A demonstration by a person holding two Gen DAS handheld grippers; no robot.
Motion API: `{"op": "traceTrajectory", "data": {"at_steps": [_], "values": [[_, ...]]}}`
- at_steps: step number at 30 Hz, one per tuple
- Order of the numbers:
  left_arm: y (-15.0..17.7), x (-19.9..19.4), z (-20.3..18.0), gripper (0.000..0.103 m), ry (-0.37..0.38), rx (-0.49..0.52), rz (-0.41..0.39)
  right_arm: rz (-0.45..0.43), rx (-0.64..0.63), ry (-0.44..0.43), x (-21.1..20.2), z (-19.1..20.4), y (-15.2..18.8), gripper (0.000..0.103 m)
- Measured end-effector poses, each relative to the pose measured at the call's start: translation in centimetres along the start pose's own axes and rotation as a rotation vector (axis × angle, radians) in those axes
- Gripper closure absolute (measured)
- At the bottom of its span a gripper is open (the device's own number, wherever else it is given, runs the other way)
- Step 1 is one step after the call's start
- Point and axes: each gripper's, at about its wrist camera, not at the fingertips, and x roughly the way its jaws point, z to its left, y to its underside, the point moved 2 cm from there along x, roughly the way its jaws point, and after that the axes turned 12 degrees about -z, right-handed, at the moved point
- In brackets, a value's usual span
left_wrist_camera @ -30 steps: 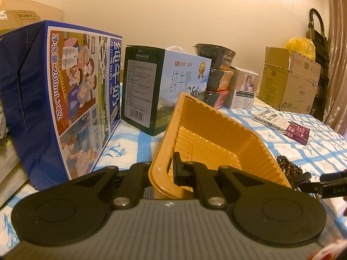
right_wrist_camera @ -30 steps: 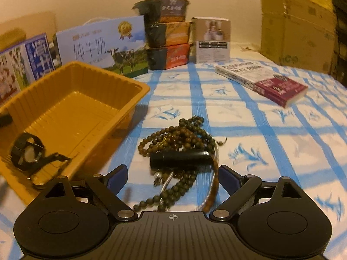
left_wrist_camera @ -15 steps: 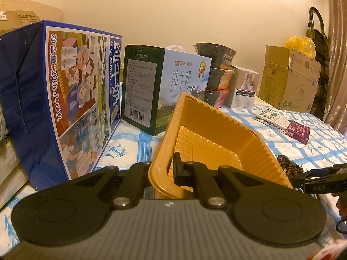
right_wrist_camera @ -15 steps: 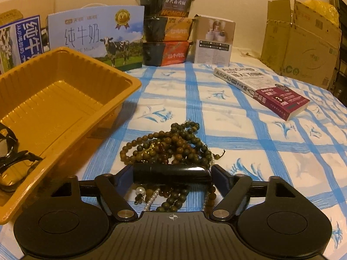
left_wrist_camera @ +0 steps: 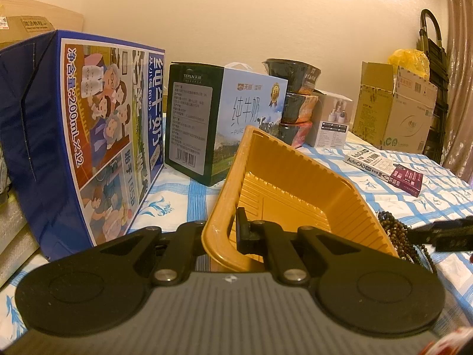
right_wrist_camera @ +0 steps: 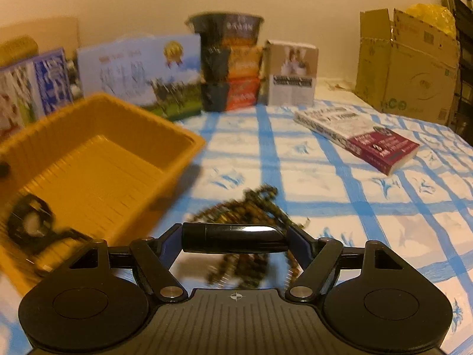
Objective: Organize jewelry
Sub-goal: 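Pick a black cylindrical item with the right tool and drop it into the tray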
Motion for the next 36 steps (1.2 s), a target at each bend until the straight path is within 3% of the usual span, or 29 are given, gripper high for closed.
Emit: {"op": "traceTrajectory", "data": {"at_steps": [9, 16, 25, 30, 36], "values": [[0.0, -0.1, -0.1, 0.096, 0.003, -0.002, 0.000, -0.047, 0.032, -0.239, -1.4, 6.3, -3.2, 0.028], [-0.1, -0.2, -0.1, 0.096, 0.006, -0.003, -0.002, 0.030, -0.026, -0.329, 1.1, 11.0, -1.7, 0.028], [-0.1, -0.2, -0.2, 0.096, 0.006, -0.003, -0.001, 0.032, -0.057, -0.319, 1.9, 12.0, -0.6, 0.027], [0.0, -0.2, -0.1, 0.096, 0.003, -0.003, 0.006, -0.006, 0.024, -0.309, -0.6, 10.6, -1.2, 0.027], [0.0, -0.2, -0.1, 0.096, 0.004, -0.006, 0.005, -0.015, 0.107, -0.209, -4.5, 7.0, -0.8, 0.027]]}}
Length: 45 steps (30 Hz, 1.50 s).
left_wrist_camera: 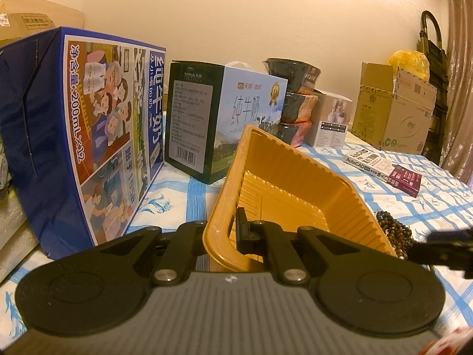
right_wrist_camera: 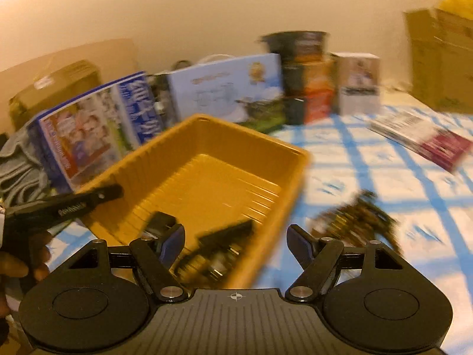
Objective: Organize jewelry
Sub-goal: 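Pick a black cylindrical item with the right tool and drop it into the tray, then move the open right tool back over the bead bracelet pile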
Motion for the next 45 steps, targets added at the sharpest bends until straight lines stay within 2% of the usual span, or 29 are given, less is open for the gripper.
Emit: {"op": "traceTrajectory", "data": {"at_steps": [5, 7, 9, 10, 14, 15, 26, 31, 38, 45], "values": [[0.0, 0.0, 0.0, 0.096, 0.000, 0.001, -0.001, 0.042, 0.063, 0.151, -3.0, -3.9, 1.2, 0.028], [0.0, 0.0, 0.0, 0.096, -0.001, 0.002, -0.001, 0.059, 0.073, 0.190, -3.8, -5.3, 1.6, 0.038], [0.0, 0.0, 0.0, 0.096, -0.001, 0.002, -0.002, 0.073, 0.081, 0.221, -4.1, -6.2, 1.8, 0.053], [0.0, 0.0, 0.0, 0.096, -0.001, 0.003, -0.001, 0.076, 0.086, 0.229, -4.3, -6.5, 1.9, 0.056], [-0.1, -0.1, -0.1, 0.096, 0.001, 0.010, -0.003, 0.083, 0.085, 0.237, -4.0, -7.1, 1.9, 0.084], [-0.1, -0.1, -0.1, 0.096, 0.001, 0.009, -0.003, 0.090, 0.081, 0.233, -3.9, -7.0, 2.0, 0.085], [-0.1, -0.2, -0.2, 0.097, 0.001, 0.006, -0.003, 0.150, 0.065, 0.199, -3.2, -5.8, 3.3, 0.087], [-0.1, -0.2, -0.2, 0.097, 0.001, 0.006, -0.002, 0.162, 0.057, 0.209, -3.0, -5.6, 3.6, 0.087], [0.0, -0.2, -0.2, 0.097, -0.002, 0.004, -0.003, 0.194, 0.032, 0.266, -2.6, -6.9, 4.6, 0.087], [0.0, -0.2, -0.2, 0.096, -0.002, 0.001, -0.002, 0.190, -0.023, 0.251, -1.3, -6.7, 4.9, 0.087]]}}
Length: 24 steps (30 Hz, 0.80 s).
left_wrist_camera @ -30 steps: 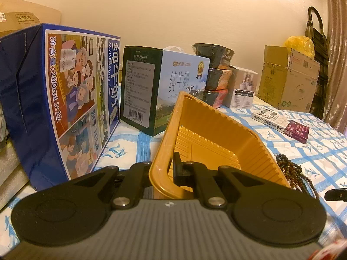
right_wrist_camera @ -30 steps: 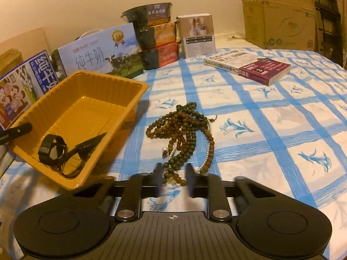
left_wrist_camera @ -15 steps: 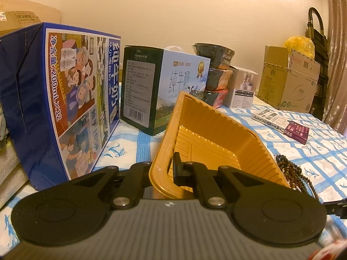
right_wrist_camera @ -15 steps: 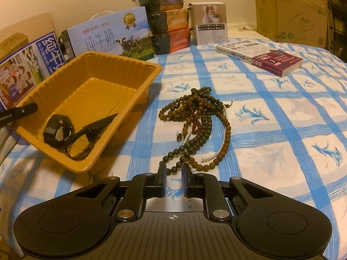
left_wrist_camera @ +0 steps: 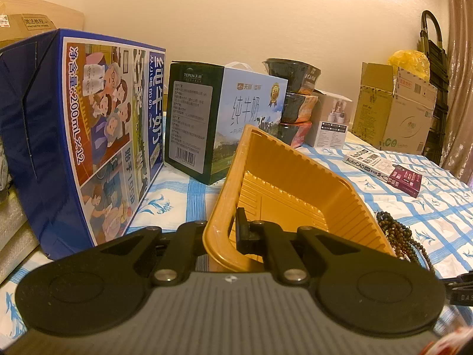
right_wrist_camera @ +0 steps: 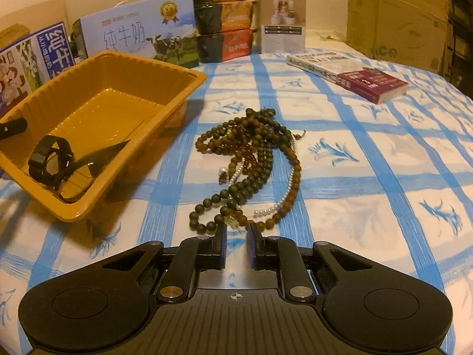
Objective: Organize jewelry
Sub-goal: 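Move the open right tool back over the bead bracelet pile, then grasp a bead bracelet with the right tool and release it over the tray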
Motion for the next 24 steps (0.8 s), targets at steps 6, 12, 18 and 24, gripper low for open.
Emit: {"op": "traceTrajectory", "data": {"at_steps": [6, 12, 18, 24], "values": [[0.0, 0.0, 0.0, 0.096, 0.000, 0.001, 0.000, -0.014, -0.051, 0.000, 0.8, 0.8, -0.1, 0.087], [0.0, 0.0, 0.0, 0.097, 0.001, 0.000, 0.000, -0.018, -0.067, 0.003, 1.3, 0.7, -0.2, 0.087], [0.0, 0.0, 0.0, 0.096, 0.001, 0.002, 0.000, -0.027, -0.104, -0.002, 1.2, 0.9, 0.0, 0.091], [0.0, 0.0, 0.0, 0.096, 0.002, 0.003, 0.000, -0.032, -0.116, -0.011, 1.0, 1.1, 0.0, 0.095]]}}
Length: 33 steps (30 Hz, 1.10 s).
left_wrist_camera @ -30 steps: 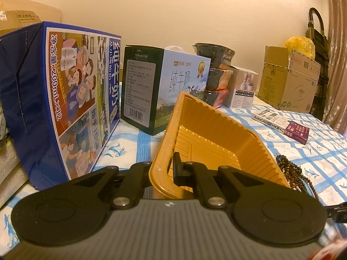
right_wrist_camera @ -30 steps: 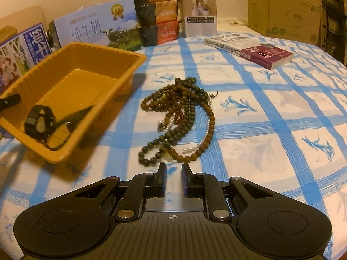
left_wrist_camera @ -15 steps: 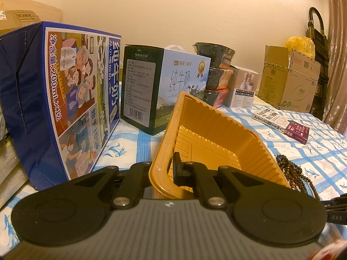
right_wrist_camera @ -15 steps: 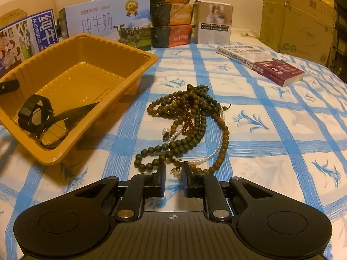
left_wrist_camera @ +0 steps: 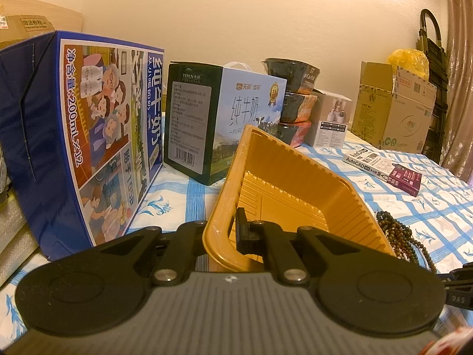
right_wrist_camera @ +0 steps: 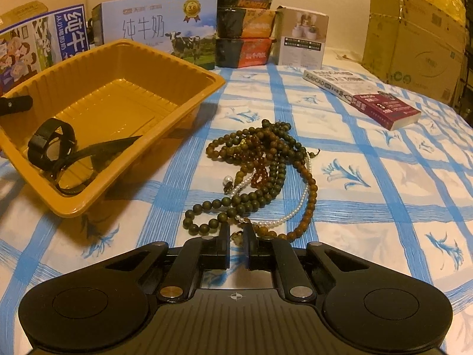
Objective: Organize jewelry
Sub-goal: 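Grasp a bead bracelet with the right tool and release it over the tray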
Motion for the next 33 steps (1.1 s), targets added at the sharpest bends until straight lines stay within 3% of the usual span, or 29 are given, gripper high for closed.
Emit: {"op": "traceTrajectory", "data": {"at_steps": [9, 14, 21, 31, 33], "values": [[-0.1, 0.0, -0.1, 0.097, 0.003, 0.003, -0.002, -0.100, 0.074, -0.050, -2.7, 0.3, -3.3, 0.095], [-0.2, 0.0, -0.1, 0.097, 0.007, 0.006, -0.003, -0.155, 0.113, -0.170, -3.1, 2.8, -6.1, 0.095], [-0.2, 0.0, 0.0, 0.097, 0.010, 0.004, -0.001, -0.144, 0.129, -0.319, -0.6, 8.1, -7.6, 0.095], [-0.2, 0.0, 0.2, 0.097, 0.011, -0.003, 0.000, -0.140, 0.076, -0.320, 1.4, 11.7, -7.3, 0.094], [-0.2, 0.0, 0.2, 0.097, 0.011, -0.003, 0.000, -0.137, 0.083, -0.320, 1.3, 11.5, -7.4, 0.086]]}}
